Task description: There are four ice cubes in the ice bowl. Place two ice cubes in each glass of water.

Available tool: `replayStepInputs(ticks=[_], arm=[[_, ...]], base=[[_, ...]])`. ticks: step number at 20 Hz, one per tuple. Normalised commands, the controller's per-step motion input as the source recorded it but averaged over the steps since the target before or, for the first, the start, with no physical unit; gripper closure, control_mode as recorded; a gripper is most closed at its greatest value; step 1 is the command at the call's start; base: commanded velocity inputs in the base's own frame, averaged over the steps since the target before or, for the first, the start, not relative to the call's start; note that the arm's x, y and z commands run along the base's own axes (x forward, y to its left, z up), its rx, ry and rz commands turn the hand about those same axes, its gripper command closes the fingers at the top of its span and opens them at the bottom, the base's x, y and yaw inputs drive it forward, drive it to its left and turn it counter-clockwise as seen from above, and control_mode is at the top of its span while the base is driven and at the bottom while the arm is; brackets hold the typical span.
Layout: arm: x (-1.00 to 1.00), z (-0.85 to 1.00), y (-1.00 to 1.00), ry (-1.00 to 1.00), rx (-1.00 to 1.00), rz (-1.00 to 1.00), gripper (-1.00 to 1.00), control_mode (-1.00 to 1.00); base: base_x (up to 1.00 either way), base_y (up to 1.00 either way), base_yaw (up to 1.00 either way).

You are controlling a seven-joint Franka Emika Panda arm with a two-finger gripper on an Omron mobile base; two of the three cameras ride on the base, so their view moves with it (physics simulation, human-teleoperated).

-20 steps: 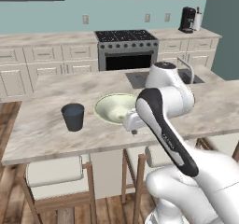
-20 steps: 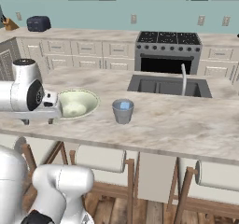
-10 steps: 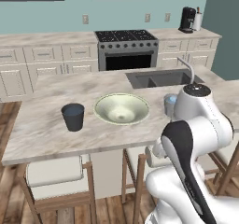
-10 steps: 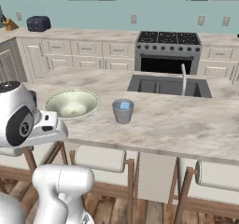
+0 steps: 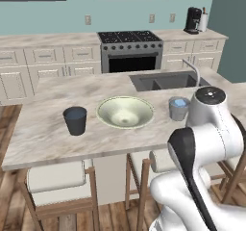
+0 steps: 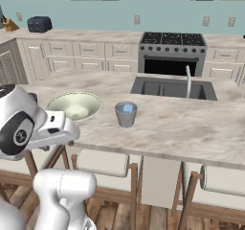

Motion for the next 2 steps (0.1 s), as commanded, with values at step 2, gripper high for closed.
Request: replayStepInputs(ticks=[2], arm=[[0.0, -0.45, -0.14, -0.34, 0.07, -0.19, -1.0, -1.0]], base=[[0.0, 0.0, 0.0]])
